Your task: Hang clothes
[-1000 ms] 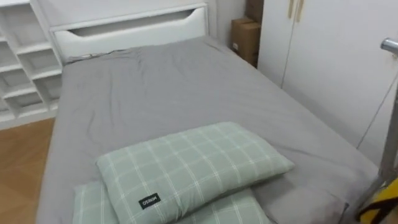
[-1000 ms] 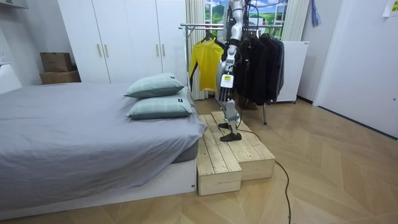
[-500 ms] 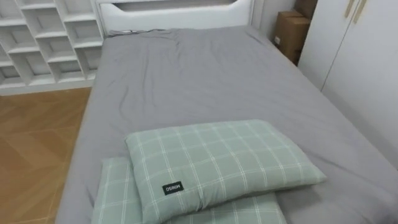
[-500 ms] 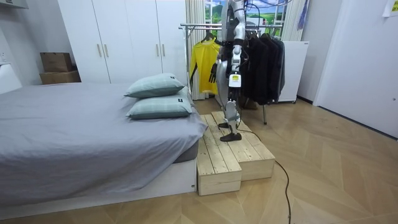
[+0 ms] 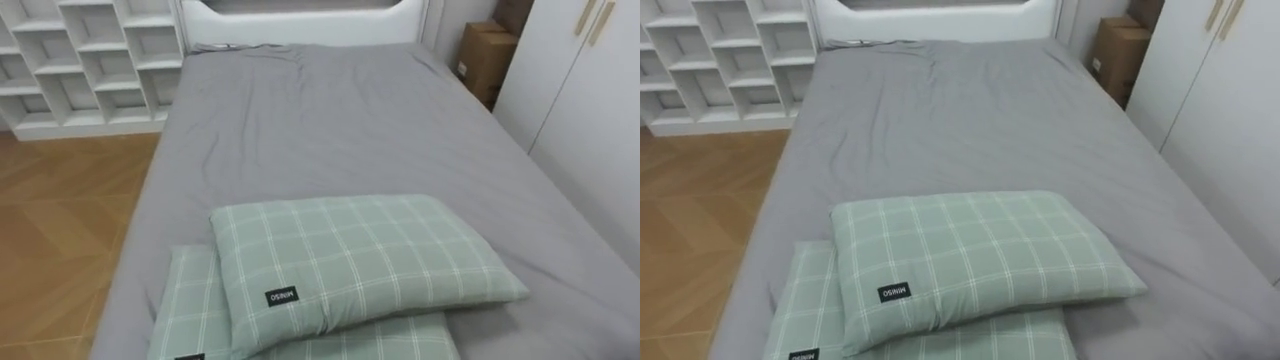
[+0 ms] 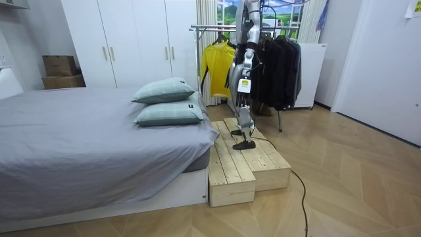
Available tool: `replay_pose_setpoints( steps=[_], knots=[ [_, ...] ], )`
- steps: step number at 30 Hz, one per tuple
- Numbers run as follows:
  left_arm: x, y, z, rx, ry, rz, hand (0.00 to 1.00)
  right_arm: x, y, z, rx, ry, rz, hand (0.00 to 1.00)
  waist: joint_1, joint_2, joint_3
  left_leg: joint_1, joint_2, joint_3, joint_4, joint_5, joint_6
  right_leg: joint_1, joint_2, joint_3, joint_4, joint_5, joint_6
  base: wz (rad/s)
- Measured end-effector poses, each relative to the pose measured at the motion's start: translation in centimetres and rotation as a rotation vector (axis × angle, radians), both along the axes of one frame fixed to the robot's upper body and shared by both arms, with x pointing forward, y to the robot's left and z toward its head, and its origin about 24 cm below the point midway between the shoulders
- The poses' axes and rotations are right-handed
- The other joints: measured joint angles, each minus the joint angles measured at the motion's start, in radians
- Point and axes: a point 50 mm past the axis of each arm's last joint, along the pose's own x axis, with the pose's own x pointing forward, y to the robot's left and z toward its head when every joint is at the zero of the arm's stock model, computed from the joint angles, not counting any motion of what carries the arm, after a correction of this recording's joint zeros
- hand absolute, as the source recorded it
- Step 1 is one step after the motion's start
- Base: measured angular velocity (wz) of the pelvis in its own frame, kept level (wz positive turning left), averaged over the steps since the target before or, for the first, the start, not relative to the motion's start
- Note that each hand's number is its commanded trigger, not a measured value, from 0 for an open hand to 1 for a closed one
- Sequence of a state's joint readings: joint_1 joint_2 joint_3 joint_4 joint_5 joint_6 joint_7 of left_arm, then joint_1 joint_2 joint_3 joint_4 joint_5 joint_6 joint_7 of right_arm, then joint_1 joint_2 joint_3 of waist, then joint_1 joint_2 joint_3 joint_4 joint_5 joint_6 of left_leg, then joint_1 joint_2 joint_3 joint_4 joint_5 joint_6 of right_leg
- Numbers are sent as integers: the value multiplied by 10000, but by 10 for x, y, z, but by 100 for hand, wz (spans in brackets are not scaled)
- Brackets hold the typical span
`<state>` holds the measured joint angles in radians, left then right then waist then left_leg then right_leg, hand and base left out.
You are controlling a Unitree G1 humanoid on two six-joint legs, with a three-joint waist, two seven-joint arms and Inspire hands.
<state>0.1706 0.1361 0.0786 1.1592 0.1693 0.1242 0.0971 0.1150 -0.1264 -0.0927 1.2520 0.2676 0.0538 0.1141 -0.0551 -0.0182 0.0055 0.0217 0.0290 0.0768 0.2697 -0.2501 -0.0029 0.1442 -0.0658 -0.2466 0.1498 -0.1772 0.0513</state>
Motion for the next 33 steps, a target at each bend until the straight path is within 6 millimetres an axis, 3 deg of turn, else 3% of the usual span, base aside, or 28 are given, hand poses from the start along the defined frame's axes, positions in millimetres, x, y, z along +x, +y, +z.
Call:
replay_pose_setpoints(
  steps=[33],
  knots=[
    [1,-4,-1,110,-52,99,0,-15,3,-2,814,335,-1730,0,-41,31,-17,161,-19,-9,-134,49,-12,96,-4,-38,-1,1,-1,0]
  ],
)
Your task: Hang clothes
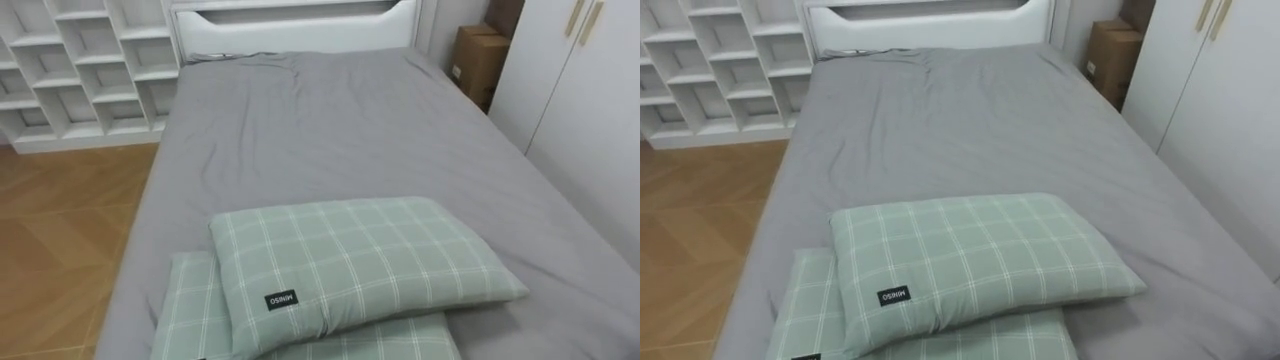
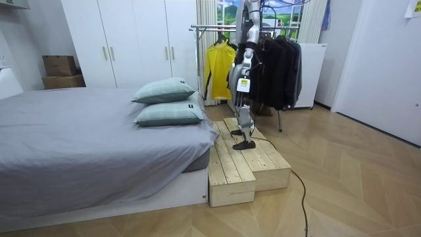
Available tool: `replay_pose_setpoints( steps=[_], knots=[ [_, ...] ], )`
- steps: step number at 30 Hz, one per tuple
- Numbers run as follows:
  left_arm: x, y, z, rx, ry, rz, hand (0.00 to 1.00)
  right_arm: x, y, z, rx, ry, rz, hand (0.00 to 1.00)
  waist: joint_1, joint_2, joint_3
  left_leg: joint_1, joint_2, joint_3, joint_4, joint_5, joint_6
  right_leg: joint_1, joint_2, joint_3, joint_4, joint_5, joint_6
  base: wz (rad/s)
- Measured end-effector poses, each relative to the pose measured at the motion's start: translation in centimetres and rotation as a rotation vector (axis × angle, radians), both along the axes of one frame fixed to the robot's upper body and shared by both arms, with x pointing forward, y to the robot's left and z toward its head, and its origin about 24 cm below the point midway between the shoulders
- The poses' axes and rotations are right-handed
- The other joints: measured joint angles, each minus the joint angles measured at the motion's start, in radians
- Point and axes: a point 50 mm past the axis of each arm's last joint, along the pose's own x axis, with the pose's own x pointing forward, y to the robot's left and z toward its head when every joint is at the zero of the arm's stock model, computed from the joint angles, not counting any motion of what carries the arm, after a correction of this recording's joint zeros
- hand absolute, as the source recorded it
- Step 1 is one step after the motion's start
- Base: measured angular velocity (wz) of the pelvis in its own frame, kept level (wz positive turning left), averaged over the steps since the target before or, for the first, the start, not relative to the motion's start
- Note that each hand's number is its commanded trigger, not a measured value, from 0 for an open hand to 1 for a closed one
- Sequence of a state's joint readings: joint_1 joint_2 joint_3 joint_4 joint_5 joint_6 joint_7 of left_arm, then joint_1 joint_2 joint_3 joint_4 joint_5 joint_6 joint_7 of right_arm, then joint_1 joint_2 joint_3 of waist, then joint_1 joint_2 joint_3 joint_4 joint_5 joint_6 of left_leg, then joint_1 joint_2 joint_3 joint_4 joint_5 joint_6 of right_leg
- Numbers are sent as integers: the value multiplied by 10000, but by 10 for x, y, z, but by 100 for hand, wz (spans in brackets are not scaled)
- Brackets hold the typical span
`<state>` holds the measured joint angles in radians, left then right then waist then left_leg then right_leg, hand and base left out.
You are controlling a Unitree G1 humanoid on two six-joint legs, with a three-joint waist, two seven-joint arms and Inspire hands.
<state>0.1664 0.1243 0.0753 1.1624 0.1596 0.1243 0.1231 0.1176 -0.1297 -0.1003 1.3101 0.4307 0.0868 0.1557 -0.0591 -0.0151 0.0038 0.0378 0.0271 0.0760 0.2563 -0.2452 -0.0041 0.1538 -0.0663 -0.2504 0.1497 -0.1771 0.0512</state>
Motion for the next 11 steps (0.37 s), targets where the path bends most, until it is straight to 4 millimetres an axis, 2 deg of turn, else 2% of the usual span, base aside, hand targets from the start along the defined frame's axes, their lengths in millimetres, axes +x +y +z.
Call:
replay_pose_setpoints(
  steps=[11],
  knots=[
    [0,0,0,1,-1,57,0,0,0,0,4,-6,15,0,-33,-2,0,22,0,-5,-22,0,0,6,0,-14,0,0,0,0]
  ],
)
